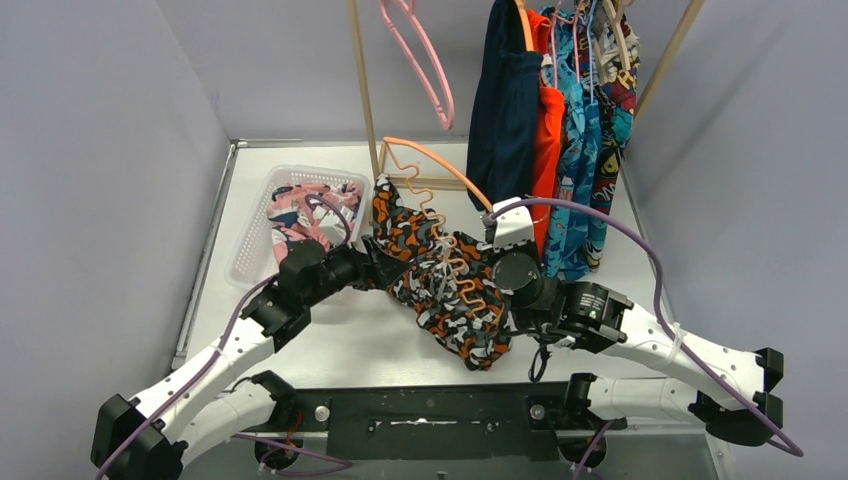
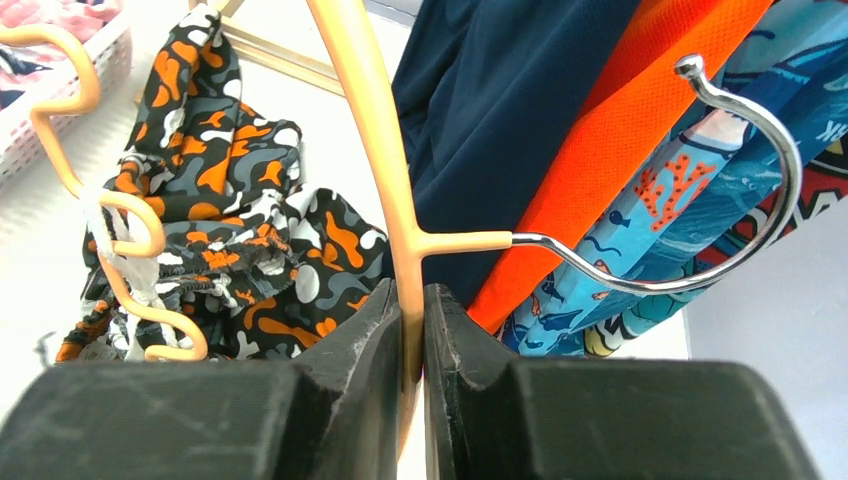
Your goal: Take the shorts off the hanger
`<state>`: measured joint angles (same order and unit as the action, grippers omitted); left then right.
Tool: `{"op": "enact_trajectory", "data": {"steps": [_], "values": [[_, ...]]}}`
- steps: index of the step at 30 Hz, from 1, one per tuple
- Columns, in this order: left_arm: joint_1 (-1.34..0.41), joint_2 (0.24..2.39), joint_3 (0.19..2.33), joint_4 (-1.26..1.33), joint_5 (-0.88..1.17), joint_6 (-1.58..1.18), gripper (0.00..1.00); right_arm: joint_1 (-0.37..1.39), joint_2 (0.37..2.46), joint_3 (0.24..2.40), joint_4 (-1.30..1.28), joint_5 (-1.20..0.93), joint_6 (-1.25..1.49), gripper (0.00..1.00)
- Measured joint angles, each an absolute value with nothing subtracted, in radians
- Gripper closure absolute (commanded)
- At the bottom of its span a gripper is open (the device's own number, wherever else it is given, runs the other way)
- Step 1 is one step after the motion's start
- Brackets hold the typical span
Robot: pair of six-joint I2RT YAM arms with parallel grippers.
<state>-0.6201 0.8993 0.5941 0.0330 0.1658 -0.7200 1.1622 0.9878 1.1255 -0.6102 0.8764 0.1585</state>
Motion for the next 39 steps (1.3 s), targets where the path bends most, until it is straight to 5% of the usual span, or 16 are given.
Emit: {"op": "enact_trajectory", "data": {"steps": [14,19,33,39], "values": [[-0.663,1.172,0.677,0.178,0.475,-0.665,0.27,1.111,0.992,1.078,-0.424,0.858,0.175,1.0],[-0.706,1.254,0.731,0.204,0.501,-0.654,1.0,1.065,0.958,1.063,-0.412,0.788,0.201,1.0],[-0.715,1.207,0.746,0.029,0.211,-0.63,1.0,1.034,0.905,1.034,-0.425,0.734,0.211,1.0],[-0.706,1.153,0.716,-0.022,0.142,-0.666,1.0,0.986,0.899,1.029,-0.416,0.554,0.227,1.0]]}}
